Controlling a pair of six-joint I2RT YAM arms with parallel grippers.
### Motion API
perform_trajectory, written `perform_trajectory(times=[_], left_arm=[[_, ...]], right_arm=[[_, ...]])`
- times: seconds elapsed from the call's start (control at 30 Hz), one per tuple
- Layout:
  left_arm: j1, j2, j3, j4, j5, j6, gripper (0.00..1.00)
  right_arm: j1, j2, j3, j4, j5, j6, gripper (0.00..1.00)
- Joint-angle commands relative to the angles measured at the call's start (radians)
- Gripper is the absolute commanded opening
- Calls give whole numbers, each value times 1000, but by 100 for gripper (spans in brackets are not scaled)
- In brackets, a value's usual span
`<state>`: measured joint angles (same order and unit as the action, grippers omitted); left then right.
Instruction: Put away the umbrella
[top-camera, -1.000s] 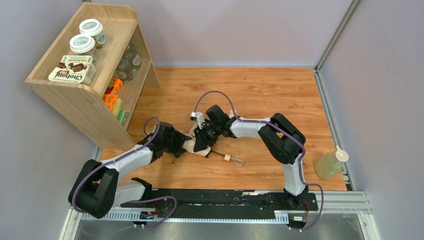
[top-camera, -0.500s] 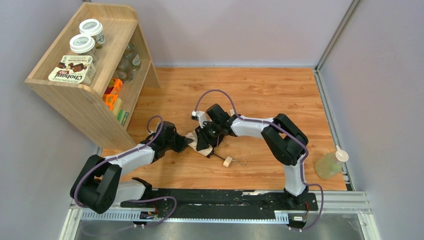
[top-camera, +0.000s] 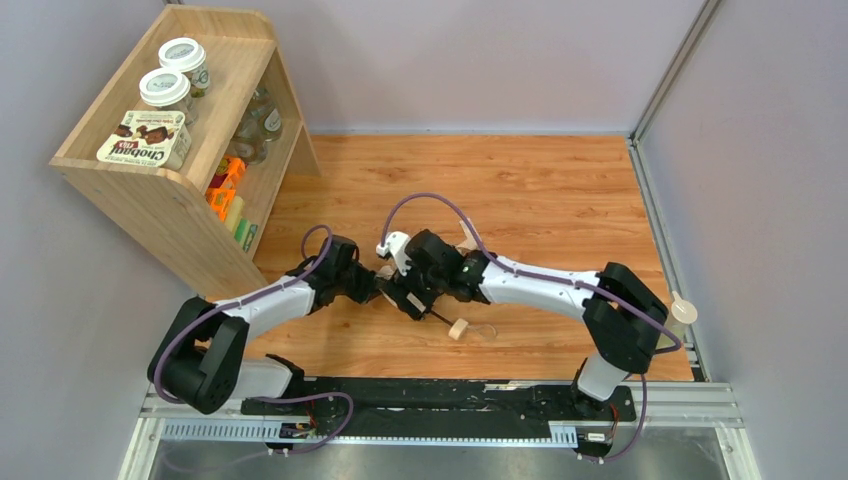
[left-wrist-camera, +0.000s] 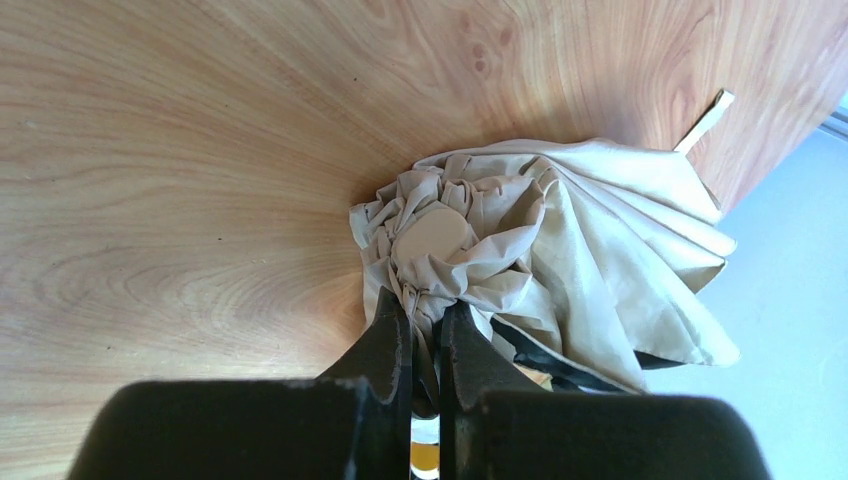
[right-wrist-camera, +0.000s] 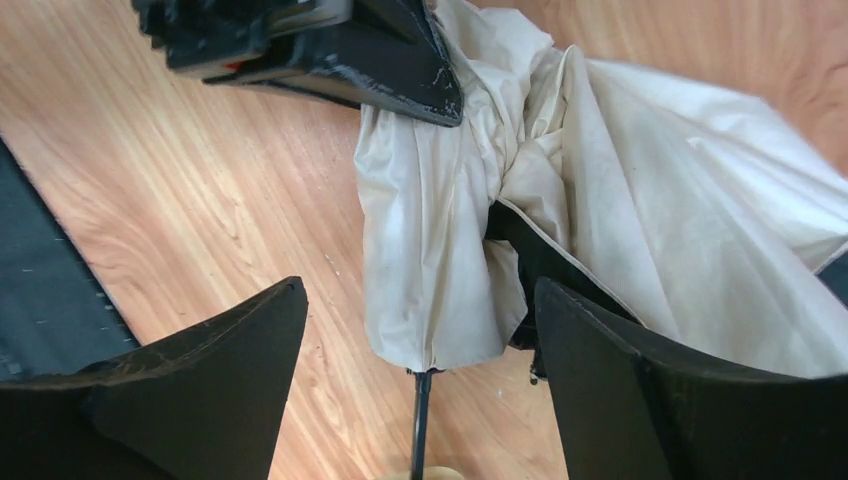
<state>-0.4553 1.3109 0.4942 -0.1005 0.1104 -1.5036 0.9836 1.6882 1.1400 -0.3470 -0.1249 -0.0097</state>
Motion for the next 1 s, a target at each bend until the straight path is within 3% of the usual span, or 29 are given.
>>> perform_trajectory(times=[0.0, 0.13, 0.27, 0.43, 0.53, 0.67, 0.73, 0.8, 0.97], left_arm=[[4, 63, -19, -361, -55, 75, 0], [4, 90, 7, -404, -22, 60, 0], [4, 122, 29, -416, 11, 49, 0], [4, 122, 58, -456, 11, 48, 0], [6, 110, 64, -462, 14, 45, 0], [6, 90, 61, -418, 31, 60, 0], [4, 68, 66, -383, 20, 84, 0], [6, 39, 76, -363, -14, 112, 12], [40, -56, 60, -233, -15, 192, 65]], right_arm=[[110, -53, -89, 149, 300, -151, 87], [182, -4, -105, 252, 465, -210, 86], [208, 59, -112, 338, 533, -249, 82], [216, 200, -54, 367, 653, -257, 72], [208, 257, -37, 300, 648, -208, 49], [172, 269, -74, 163, 530, -43, 0], [147, 266, -101, 100, 392, 32, 0], [130, 257, -143, 80, 273, 76, 0], [86, 240, -235, 100, 6, 142, 0]])
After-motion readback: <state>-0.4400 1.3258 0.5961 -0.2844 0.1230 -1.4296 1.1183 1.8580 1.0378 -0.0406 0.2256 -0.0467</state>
